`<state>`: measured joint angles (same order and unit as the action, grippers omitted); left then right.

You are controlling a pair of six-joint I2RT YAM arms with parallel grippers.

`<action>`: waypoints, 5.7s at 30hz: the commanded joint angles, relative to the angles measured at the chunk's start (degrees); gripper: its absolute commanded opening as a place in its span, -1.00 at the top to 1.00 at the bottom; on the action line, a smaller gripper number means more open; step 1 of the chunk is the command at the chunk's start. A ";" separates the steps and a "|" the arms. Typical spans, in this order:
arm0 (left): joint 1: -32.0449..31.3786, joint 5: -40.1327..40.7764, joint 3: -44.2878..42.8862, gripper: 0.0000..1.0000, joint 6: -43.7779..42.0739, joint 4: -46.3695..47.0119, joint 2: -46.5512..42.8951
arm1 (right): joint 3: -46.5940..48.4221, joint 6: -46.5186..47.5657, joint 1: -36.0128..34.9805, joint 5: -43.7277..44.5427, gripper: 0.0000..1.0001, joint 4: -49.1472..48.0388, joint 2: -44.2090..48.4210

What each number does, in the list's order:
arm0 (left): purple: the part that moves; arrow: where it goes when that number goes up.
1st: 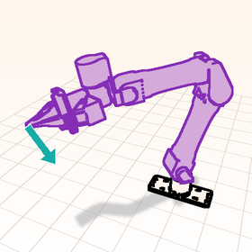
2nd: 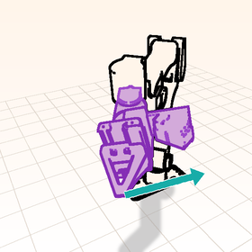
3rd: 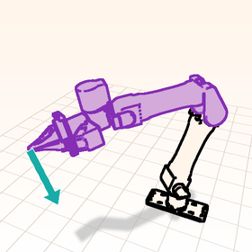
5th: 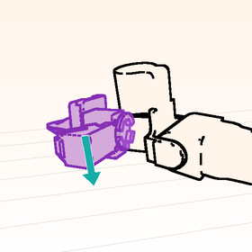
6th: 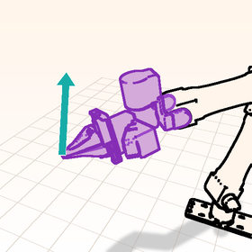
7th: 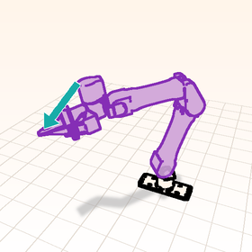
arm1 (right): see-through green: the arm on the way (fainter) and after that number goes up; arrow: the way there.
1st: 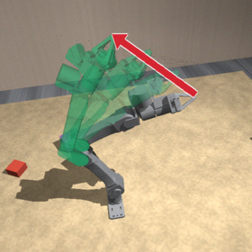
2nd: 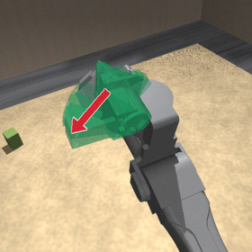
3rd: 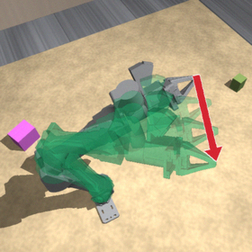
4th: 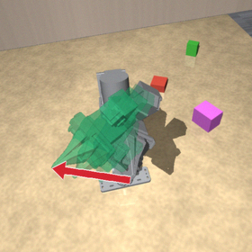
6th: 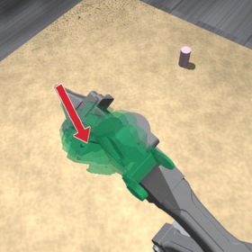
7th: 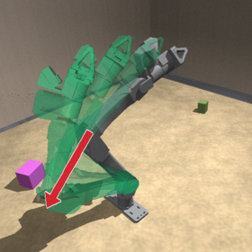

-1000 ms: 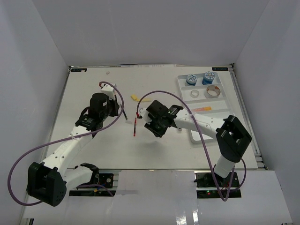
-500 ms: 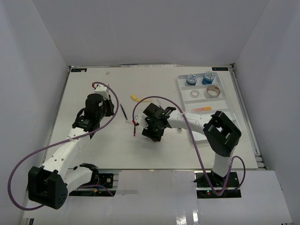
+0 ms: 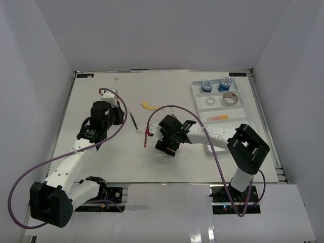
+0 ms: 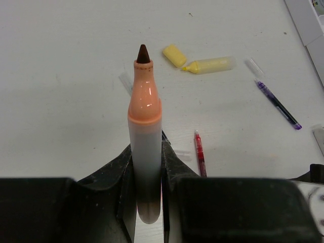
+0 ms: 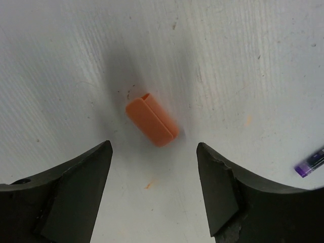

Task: Sort the stationery into containers
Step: Move the pen cap to the center of the board, then close the pen cap on the pen.

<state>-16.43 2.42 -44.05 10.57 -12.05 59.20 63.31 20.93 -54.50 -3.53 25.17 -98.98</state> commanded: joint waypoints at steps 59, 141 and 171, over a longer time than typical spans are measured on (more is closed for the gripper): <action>0.43 -1.80 1.25 1.00 1.30 2.47 -4.97 | 11.49 -72.86 -0.34 23.48 -0.24 9.91 -5.60; -0.19 -50.32 5.64 1.00 -0.46 19.52 -5.50 | 10.52 -35.52 -5.70 21.90 0.85 -49.16 16.27; -0.19 -47.42 6.08 1.00 0.33 20.14 -7.34 | 3.85 -40.96 -7.81 21.81 0.85 -51.44 15.92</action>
<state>-16.34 -45.36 -38.13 10.61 6.04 53.65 68.90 -18.90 -61.69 17.45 -22.94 -83.83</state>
